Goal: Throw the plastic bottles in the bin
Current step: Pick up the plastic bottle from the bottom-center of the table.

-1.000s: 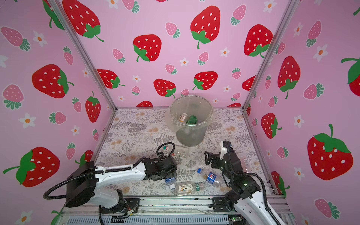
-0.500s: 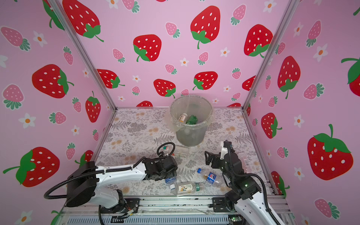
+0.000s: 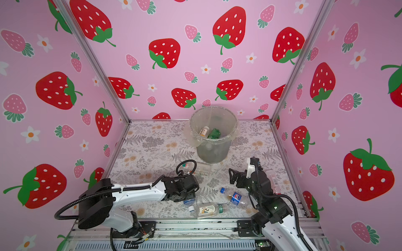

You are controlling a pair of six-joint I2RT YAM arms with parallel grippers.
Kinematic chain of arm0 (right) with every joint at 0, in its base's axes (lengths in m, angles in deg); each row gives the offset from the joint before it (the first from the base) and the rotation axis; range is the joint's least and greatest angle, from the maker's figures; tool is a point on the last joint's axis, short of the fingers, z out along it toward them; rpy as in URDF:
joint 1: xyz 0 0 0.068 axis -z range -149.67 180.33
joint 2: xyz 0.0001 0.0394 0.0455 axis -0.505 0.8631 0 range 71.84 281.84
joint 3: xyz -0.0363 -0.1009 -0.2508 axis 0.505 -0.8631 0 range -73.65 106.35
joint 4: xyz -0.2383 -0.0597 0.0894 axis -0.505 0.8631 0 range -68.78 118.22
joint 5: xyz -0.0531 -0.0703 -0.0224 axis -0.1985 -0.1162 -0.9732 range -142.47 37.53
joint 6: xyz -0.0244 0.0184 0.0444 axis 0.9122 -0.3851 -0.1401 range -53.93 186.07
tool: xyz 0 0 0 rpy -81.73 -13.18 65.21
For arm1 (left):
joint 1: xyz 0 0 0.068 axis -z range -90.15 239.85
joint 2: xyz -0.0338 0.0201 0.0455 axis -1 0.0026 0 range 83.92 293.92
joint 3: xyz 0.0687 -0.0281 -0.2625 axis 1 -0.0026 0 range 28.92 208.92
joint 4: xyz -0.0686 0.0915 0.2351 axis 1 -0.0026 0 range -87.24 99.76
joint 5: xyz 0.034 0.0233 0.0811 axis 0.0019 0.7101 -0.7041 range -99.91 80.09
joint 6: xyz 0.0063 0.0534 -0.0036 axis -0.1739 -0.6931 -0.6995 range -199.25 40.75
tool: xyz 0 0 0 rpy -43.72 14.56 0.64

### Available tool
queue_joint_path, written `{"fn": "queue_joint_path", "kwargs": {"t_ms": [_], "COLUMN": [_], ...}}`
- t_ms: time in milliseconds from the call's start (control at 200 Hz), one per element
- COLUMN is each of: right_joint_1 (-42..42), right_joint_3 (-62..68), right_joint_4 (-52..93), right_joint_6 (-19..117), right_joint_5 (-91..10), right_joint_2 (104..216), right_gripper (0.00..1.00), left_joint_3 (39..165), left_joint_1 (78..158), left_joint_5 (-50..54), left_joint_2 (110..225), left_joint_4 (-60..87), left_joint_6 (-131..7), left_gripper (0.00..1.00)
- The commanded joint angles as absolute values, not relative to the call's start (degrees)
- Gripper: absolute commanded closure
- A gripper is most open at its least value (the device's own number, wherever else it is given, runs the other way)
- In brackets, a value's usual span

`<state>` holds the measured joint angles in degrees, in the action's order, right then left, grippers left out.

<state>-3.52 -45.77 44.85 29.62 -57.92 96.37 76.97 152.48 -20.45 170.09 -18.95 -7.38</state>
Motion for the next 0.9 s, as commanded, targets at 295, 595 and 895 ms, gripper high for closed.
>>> {"fn": "queue_joint_path", "kwargs": {"t_ms": [295,595,895], "right_joint_1": [-3.33,-3.33,-3.33], "right_joint_3": [-46.17,-46.03,-45.93], "right_joint_4": [44.83,45.09,45.20], "right_joint_6": [28.63,28.67,28.55], "right_joint_5": [-58.27,-58.88,-60.95], "right_joint_2": [95.57,96.09,96.63], "right_gripper": [0.01,0.01,0.01], "left_joint_3": [78.13,78.47,79.18], "left_joint_1": [151.94,149.04,143.22], "left_joint_5": [-24.59,-25.11,-23.56], "left_joint_2": [165.76,161.99,154.58], "left_joint_4": [-24.31,-26.70,-30.39], "left_joint_6": [-8.18,-10.40,-17.64], "left_gripper": [0.39,0.39,0.40]}}
